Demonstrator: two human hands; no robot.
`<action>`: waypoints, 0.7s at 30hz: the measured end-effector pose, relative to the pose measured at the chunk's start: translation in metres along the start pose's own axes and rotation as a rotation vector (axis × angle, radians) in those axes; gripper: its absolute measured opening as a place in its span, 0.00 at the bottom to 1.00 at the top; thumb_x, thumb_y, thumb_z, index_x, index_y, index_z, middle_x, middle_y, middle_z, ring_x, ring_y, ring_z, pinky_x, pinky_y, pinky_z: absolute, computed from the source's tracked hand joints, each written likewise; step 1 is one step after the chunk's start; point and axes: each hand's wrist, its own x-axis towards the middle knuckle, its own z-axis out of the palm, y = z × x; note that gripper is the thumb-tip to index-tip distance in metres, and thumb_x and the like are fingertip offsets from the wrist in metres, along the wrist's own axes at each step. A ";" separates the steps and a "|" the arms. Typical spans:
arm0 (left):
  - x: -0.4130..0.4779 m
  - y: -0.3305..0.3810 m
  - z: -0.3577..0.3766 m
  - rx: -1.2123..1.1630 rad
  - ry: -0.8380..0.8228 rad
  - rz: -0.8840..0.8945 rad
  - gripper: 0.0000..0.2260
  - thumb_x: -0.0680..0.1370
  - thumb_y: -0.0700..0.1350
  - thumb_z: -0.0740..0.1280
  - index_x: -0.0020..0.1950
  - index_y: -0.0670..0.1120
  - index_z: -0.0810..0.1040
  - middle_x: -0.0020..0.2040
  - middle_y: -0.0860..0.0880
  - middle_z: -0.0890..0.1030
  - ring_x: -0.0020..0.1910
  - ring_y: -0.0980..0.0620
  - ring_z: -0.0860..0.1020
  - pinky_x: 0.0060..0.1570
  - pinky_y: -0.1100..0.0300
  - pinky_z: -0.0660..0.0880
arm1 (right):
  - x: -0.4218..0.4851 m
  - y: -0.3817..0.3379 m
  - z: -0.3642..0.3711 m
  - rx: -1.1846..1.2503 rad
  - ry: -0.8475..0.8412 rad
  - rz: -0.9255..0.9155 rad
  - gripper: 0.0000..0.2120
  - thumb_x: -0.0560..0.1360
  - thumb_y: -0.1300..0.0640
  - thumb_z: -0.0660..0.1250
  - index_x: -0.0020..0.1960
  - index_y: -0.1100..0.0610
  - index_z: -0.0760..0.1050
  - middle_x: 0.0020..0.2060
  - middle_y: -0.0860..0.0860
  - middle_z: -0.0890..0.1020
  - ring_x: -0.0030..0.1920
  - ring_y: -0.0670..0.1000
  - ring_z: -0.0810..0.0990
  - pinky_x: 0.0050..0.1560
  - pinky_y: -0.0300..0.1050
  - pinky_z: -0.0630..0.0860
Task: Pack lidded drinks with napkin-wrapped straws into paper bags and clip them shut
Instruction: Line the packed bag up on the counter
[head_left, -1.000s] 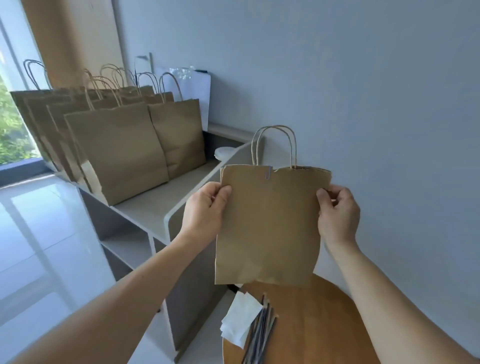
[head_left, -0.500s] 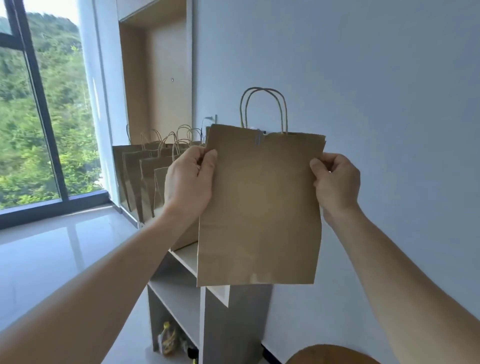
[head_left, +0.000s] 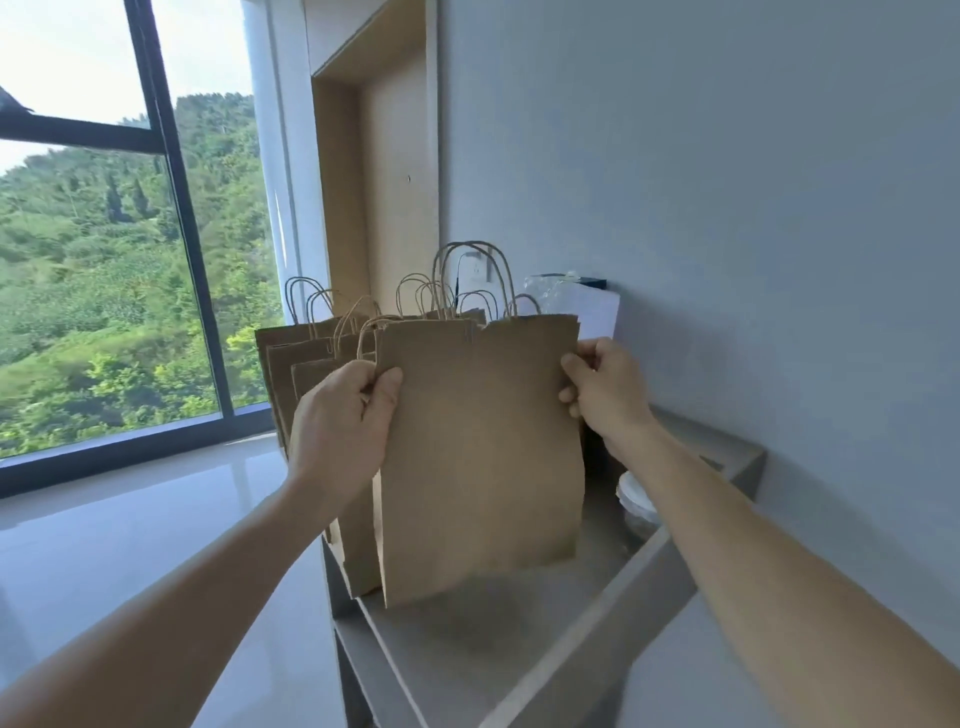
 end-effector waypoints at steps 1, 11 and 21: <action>-0.002 -0.006 0.011 0.011 -0.013 -0.012 0.15 0.81 0.51 0.63 0.42 0.41 0.78 0.36 0.46 0.79 0.37 0.47 0.76 0.39 0.49 0.73 | 0.010 0.013 0.001 -0.016 -0.032 0.008 0.05 0.81 0.57 0.62 0.48 0.50 0.74 0.43 0.50 0.80 0.29 0.45 0.78 0.31 0.44 0.74; -0.010 -0.037 0.105 0.065 -0.185 0.028 0.16 0.80 0.48 0.67 0.34 0.44 0.70 0.29 0.51 0.73 0.32 0.48 0.73 0.35 0.51 0.72 | 0.079 0.115 0.002 -0.119 -0.097 0.109 0.07 0.83 0.57 0.58 0.50 0.55 0.75 0.42 0.56 0.82 0.35 0.51 0.82 0.40 0.50 0.81; 0.004 -0.027 0.160 -0.012 -0.256 0.088 0.15 0.78 0.49 0.69 0.35 0.44 0.74 0.29 0.50 0.74 0.33 0.49 0.73 0.36 0.52 0.73 | 0.118 0.133 -0.030 -0.180 -0.010 0.074 0.09 0.82 0.58 0.56 0.46 0.53 0.73 0.35 0.55 0.82 0.33 0.53 0.81 0.42 0.54 0.80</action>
